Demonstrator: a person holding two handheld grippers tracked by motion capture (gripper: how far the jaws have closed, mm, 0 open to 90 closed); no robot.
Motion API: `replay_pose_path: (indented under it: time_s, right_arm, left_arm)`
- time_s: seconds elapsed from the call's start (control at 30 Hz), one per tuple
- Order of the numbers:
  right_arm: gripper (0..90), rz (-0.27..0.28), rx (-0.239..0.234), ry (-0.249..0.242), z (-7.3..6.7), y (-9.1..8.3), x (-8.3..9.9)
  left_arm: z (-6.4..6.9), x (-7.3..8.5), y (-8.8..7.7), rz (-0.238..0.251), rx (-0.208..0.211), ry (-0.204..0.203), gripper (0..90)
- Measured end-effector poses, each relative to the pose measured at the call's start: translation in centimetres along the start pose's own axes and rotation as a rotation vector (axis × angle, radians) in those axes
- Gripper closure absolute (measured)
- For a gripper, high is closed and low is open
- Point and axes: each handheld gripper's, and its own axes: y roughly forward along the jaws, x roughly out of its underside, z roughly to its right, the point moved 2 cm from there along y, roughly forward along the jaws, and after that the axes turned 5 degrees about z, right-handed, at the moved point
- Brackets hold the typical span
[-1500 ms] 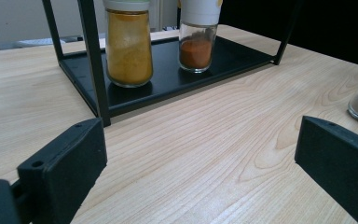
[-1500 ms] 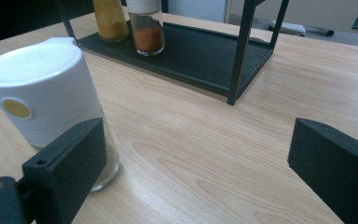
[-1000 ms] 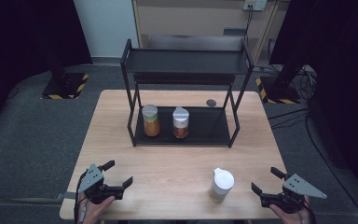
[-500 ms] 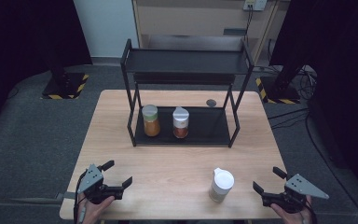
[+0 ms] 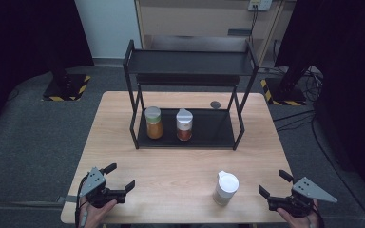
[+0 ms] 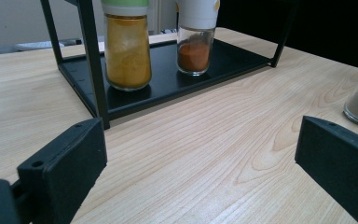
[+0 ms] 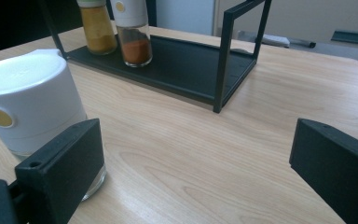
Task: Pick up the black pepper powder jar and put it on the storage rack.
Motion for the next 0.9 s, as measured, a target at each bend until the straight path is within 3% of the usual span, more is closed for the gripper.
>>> replay_pose_path:
  time_s: [0.43, 0.6, 0.9]
  right_arm:
    - [3.9, -0.030, 0.009, 0.044, 0.2, -0.3, -1.4]
    - [4.2, -0.039, 0.004, 0.032, -0.1, -0.3, -2.3]
    - [4.4, -0.032, -0.044, 0.030, -0.7, -0.9, -4.8]
  left_arm:
    - [-0.1, 0.1, 0.1, -0.003, 0.000, -0.004, 1.0]
    - [-0.1, 0.1, 0.0, -0.002, -0.003, -0.009, 1.0]
    - [-0.1, 0.1, 0.1, -0.002, -0.002, -0.009, 1.0]
